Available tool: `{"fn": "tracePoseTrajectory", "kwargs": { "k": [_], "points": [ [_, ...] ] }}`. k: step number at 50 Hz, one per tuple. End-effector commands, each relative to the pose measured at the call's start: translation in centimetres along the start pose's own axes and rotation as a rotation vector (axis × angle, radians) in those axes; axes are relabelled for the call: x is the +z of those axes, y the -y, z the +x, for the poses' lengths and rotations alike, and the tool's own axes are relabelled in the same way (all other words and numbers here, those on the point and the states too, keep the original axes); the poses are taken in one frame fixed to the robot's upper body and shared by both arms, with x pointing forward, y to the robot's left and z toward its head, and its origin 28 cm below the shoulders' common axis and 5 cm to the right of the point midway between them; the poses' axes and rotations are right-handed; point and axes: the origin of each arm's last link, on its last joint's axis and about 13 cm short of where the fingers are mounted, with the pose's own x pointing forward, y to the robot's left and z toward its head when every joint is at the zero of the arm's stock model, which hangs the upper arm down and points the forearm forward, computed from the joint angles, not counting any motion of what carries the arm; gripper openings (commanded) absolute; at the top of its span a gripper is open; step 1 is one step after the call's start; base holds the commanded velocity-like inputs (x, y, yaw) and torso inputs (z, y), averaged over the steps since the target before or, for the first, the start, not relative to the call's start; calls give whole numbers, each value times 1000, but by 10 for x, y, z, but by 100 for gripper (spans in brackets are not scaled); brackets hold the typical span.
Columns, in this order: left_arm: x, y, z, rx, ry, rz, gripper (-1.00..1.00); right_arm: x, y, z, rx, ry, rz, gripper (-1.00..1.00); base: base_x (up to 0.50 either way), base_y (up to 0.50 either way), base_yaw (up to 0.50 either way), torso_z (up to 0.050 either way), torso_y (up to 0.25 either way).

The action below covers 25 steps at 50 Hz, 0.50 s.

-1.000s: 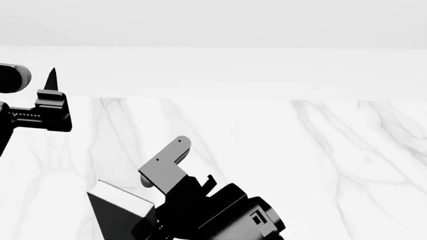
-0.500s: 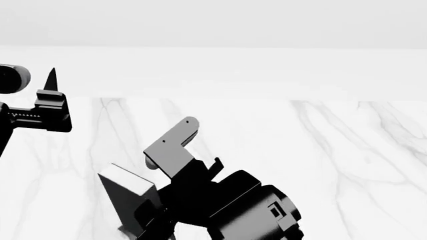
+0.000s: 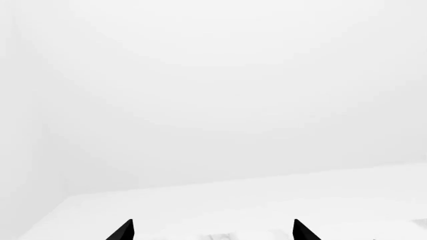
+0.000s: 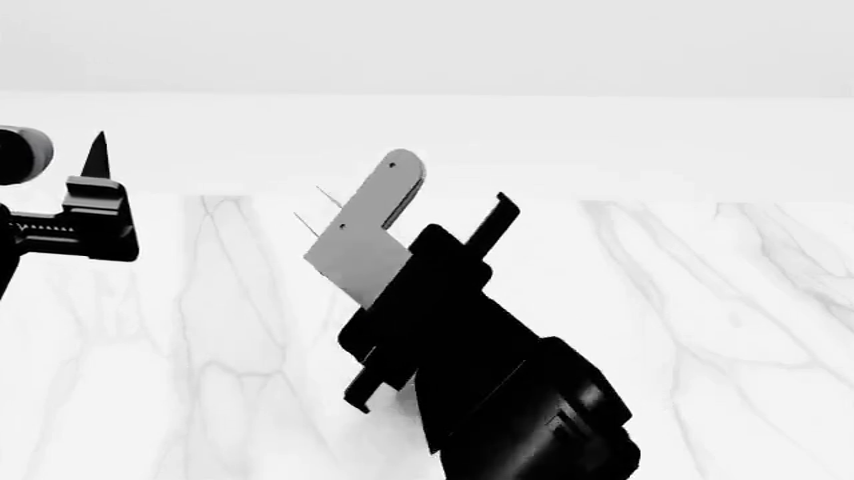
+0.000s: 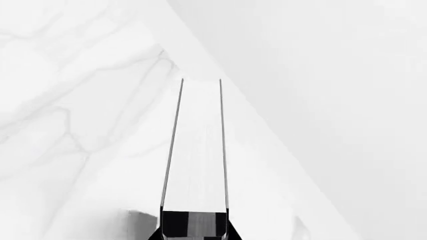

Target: Pick up the book on the left and place it on top of the shelf.

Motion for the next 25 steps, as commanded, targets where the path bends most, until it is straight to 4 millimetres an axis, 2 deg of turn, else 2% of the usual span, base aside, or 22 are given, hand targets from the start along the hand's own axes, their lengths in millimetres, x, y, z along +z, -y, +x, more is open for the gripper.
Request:
{"fn": "tracePoseTrajectory", "kwargs": {
  "k": [1, 4, 5, 10, 25],
  "points": [
    [1, -1, -1, 3, 3, -1, 100, 12, 19, -12, -386, 57, -409, -100, 0, 0, 0, 0, 10],
    [1, -1, -1, 3, 3, -1, 100, 12, 19, -12, -386, 57, -409, -100, 0, 0, 0, 0, 0],
    [1, -1, -1, 4, 4, -1, 100, 11, 23, -11, -495, 51, -559, -100, 0, 0, 0, 0, 0],
    [1, -2, -2, 5, 4, -1, 100, 7, 27, -9, -608, 21, -751, -100, 0, 0, 0, 0, 2],
    [-1, -1, -1, 4, 2, -1, 100, -2, 33, -1, -683, -40, -880, -100, 0, 0, 0, 0, 1]
  ]
}}
